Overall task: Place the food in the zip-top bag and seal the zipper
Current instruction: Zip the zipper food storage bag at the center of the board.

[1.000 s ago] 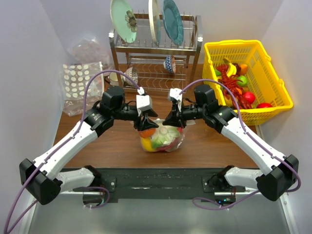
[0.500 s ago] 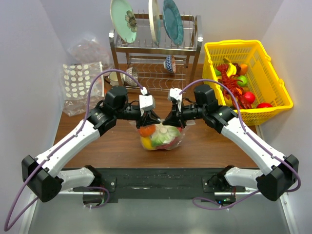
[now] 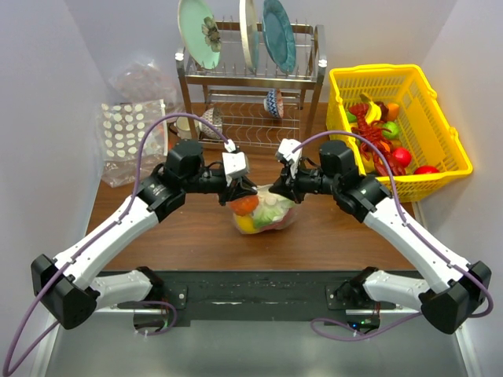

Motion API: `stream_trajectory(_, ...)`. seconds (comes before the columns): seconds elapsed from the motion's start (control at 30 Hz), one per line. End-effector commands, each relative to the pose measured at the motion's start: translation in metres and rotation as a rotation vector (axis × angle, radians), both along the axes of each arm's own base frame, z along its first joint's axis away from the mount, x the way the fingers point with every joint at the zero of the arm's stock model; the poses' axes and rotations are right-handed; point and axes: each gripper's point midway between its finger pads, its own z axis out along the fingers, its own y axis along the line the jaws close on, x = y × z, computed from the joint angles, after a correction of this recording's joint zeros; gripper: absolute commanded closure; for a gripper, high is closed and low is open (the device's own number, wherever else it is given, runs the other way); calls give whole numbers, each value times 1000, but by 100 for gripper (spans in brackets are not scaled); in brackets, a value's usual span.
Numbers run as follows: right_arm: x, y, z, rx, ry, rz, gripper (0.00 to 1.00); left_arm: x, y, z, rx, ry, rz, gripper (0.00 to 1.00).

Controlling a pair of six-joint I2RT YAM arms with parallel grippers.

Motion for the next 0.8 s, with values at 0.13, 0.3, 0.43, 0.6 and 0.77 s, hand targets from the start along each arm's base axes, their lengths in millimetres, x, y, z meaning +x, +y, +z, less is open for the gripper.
stream_trajectory(0.13, 63, -69, -8, -111, -86, -473, 100, -4, 8, 7, -11, -36, 19, 100)
stream_trajectory(0.3, 79, -105, -9, -81, -94, -622, 100, -3, 10, 7, -7, -46, 30, 100)
stream_trajectory(0.43, 86, -129, -12, -85, -111, -750, 100, -3, 11, 5, -2, -47, 36, 100)
stream_trajectory(0.6, 86, -117, -8, -41, -100, -703, 100, 0, 12, 3, 2, -50, 52, 100)
stream_trajectory(0.77, 88, -93, 0, 1, -67, -595, 65, 22, 16, -6, 24, -18, 162, 100)
